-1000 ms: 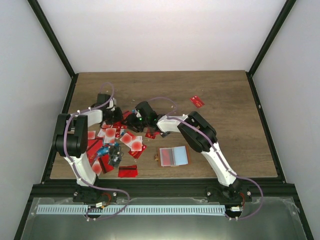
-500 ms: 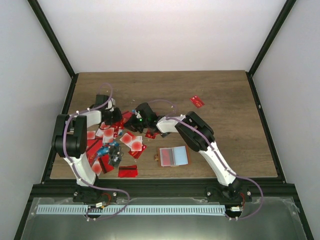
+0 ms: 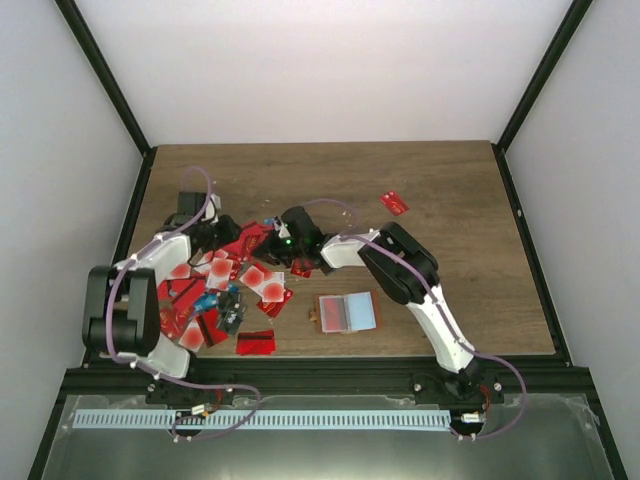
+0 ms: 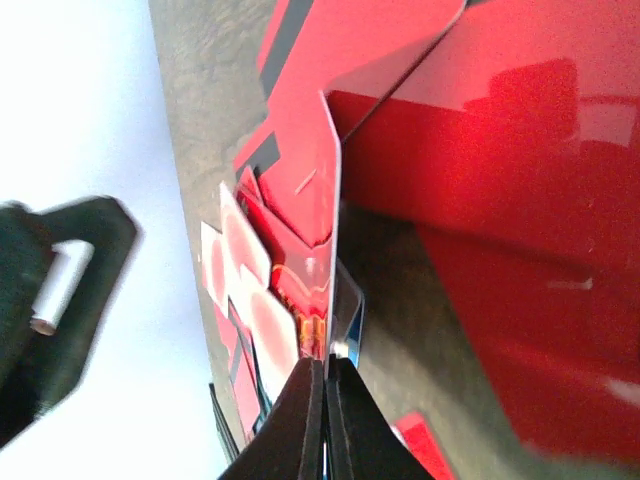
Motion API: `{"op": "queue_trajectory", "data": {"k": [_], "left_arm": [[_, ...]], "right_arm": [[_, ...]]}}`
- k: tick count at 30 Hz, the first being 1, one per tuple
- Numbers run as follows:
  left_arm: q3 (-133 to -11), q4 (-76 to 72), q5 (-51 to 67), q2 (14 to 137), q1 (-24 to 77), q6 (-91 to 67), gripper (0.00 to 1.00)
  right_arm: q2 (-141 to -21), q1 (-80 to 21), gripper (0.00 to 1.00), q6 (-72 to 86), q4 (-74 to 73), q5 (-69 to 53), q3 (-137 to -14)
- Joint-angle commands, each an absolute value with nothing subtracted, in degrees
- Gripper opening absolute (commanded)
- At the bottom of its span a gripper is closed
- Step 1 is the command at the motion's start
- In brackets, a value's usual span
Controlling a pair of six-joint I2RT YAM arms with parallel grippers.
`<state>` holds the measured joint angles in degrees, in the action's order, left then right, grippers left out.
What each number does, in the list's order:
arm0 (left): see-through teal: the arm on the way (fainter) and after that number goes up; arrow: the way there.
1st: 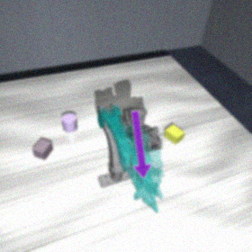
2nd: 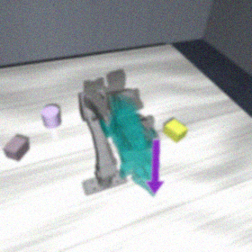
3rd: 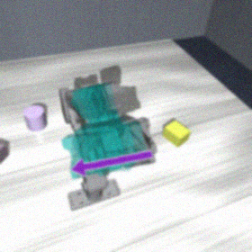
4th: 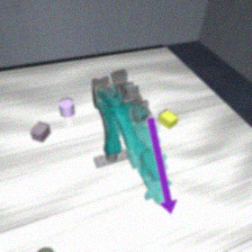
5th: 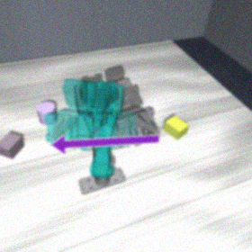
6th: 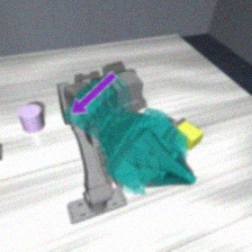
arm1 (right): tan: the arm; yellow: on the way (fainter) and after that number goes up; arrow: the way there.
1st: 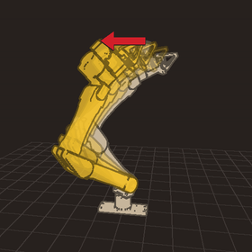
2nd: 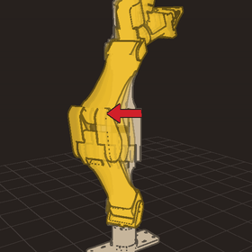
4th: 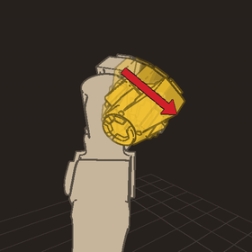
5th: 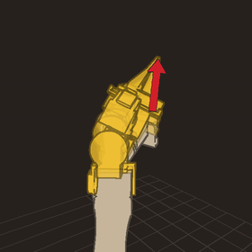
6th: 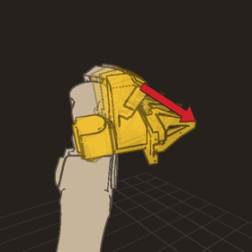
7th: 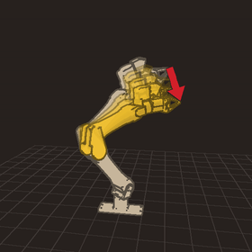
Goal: Put the credit cards into the card holder
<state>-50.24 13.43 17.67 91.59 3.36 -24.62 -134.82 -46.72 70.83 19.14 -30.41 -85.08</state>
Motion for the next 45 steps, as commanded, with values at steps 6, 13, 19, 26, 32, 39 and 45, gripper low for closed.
{"op": "queue_trajectory", "data": {"k": [6,13,19,26,32,39,45], "left_arm": [[-45.0,16.86,17.5,73.92,3.25,-24.83,0.44],[-43.18,19.58,23.53,61.57,3.75,-25.23,0.47],[-40.13,16.16,32.48,56.58,6.1,-25.91,0.47],[-35.36,4.63,42.01,54.46,13.31,-30.07,0.48],[-31.93,-6.46,48.17,54.67,20.29,-33.87,0.48],[-28.57,-19.06,54.17,53.55,24.64,-38.81,0.43],[-27.78,-23.68,55.29,51.2,27.15,-41.64,0.39]], "right_arm": [[-121.31,-46.38,0.01,62.67,16.68,-32.24,-76.63],[-109.56,-46.29,0.01,52.82,12.6,-31.97,-68.65],[-95.67,-43.63,0.01,46.2,11.4,-32.63,-58.12],[-80.96,-39.75,0.01,40.54,11.93,-38.12,-46.25],[-70.1,-37.51,0.01,37.49,12.41,-45.09,-39.56],[-64.25,-37.35,0.01,36.83,12.22,-52.42,-39.48],[-62.99,-37.35,0.01,38.01,12.22,-54.41,-40.41]]}}
